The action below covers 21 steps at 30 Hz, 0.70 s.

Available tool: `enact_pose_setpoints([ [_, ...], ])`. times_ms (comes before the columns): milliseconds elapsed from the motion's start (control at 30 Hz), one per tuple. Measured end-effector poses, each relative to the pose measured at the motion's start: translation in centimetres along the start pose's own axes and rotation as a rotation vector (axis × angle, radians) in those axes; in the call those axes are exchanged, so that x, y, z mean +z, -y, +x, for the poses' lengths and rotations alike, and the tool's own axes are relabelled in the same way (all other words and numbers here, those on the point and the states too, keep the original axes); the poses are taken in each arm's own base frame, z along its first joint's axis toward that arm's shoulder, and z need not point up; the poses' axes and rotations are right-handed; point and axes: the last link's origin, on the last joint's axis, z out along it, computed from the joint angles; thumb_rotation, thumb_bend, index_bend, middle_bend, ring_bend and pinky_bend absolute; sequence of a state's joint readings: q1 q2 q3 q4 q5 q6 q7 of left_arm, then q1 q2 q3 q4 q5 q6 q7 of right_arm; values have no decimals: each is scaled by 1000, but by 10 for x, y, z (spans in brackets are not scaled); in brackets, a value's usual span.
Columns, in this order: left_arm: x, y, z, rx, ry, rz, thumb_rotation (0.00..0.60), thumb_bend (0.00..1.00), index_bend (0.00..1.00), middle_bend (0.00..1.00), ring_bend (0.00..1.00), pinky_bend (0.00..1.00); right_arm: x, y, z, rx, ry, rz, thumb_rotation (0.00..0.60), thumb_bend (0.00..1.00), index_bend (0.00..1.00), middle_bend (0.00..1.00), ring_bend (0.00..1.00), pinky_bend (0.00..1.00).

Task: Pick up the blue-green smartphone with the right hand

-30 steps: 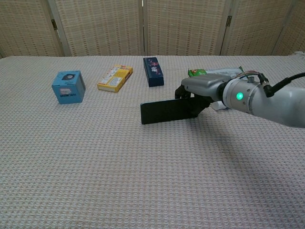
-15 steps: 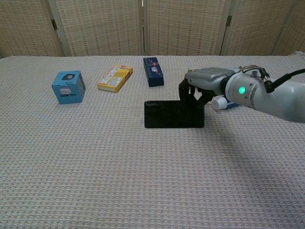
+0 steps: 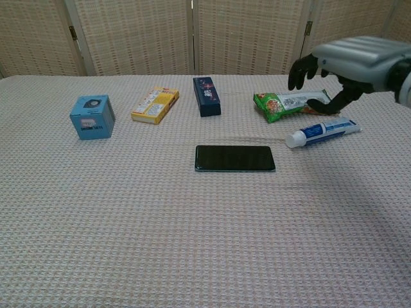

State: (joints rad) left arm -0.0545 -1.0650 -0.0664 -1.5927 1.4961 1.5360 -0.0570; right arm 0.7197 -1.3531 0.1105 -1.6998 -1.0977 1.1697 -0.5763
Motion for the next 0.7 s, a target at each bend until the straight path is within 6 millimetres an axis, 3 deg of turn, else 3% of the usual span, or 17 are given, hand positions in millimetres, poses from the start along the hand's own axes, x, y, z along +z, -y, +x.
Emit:
enact_pose_setpoints([
  [100,3,-5,-1,-2,-4,-13,600,211,231,145,150,195,-35,-22,11,-34,-43,-38,600,275,311,285,240,291],
  [300,7,-11,-4,3,2,-26,600,212,231,145,150,195,-110,-65,23,-47,-85,-127,600,197,160,159,128,235],
  [500,9,-21,-5,6,7,-43,600,211,231,145,150,195,-175,-88,24,-20,-127,-234,600,181,138,144,119,221],
  [700,9,-30,-5,10,11,-59,600,211,231,145,150,195,-216,-98,20,28,-118,-289,600,181,138,146,119,221],
])
